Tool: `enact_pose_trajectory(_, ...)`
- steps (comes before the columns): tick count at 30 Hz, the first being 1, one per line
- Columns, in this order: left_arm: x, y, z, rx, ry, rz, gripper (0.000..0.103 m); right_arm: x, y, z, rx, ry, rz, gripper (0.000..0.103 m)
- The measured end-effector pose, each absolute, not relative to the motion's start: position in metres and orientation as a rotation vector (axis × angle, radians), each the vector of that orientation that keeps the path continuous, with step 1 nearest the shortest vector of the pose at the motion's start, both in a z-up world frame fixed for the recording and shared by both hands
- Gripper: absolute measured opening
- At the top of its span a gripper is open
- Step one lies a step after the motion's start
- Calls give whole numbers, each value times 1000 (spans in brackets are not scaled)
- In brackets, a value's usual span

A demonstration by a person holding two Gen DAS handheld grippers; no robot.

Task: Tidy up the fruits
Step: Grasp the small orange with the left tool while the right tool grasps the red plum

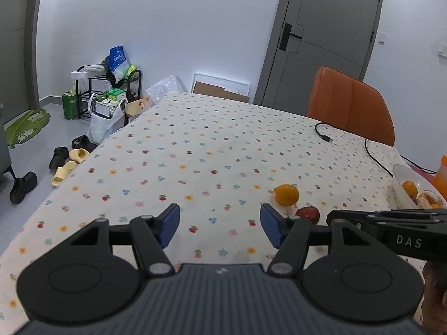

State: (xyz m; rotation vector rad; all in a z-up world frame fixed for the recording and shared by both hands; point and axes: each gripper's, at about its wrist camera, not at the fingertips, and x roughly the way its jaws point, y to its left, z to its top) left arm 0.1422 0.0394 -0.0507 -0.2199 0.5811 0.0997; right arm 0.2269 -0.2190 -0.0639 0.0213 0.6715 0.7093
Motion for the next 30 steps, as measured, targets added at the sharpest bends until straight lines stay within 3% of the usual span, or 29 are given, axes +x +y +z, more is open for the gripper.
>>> enact_pose_trajectory(1,143,39,-51,-218,582,100,63,226,-219,-63,20,663,710,19)
enact_pose_trajectory(3,142,39,-50,-216,580,105,63,225,-217,-61,12,650,721,39)
enact_pose_trajectory(5,141,40,-51,-217,580,114,62,223,-214,-59,6,637,729,45)
enact_pose_trajectory(13,137,50,-51,-224,581,138,62,232,-195,-68,-5,669,756,44)
enact_pose_trajectory(15,138,51,-51,-225,583,140,62,233,-194,-72,0,682,765,22)
enact_pose_trajectory(30,159,17,-48,-161,584,89,62,240,-244,-58,74,608,692,22)
